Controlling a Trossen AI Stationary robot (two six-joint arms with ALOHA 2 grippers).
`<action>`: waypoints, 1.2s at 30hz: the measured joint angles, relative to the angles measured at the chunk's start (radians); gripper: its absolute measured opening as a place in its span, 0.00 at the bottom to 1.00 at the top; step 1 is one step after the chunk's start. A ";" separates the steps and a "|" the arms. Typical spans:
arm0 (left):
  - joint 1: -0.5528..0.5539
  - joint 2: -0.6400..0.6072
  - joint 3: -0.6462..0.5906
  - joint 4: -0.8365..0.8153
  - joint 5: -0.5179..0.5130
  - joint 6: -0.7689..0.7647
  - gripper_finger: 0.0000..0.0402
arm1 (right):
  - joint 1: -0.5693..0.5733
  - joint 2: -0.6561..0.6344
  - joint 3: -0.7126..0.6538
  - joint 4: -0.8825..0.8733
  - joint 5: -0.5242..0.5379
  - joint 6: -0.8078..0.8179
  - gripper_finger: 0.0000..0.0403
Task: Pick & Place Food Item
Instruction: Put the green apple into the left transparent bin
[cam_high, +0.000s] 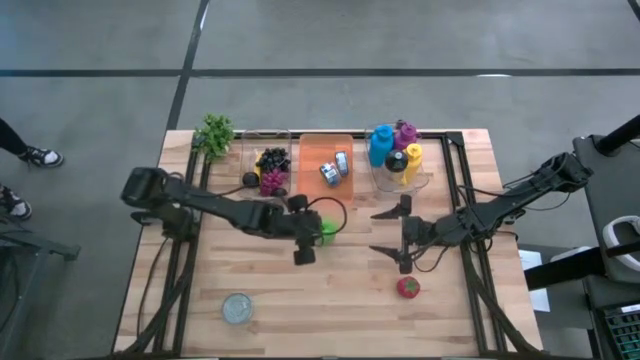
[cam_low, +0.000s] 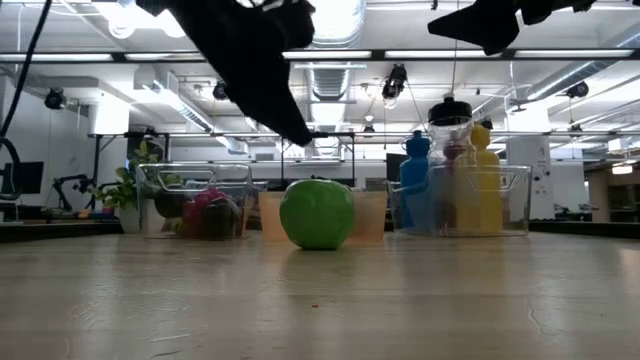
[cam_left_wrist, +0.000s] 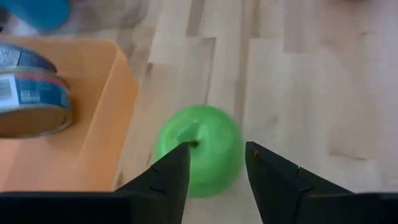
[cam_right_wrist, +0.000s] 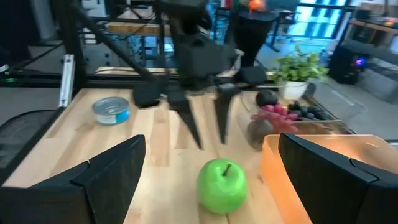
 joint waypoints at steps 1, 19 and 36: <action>0.009 0.008 0.000 0.001 0.000 0.000 0.39 | 0.000 0.000 0.000 0.000 -0.007 -0.001 0.91; 0.091 0.114 0.000 0.101 0.068 0.000 0.31 | -0.001 0.000 0.000 -0.001 -0.013 -0.012 0.91; 0.095 0.104 0.001 0.056 0.128 0.054 0.29 | -0.001 0.000 0.000 -0.001 -0.012 -0.012 0.91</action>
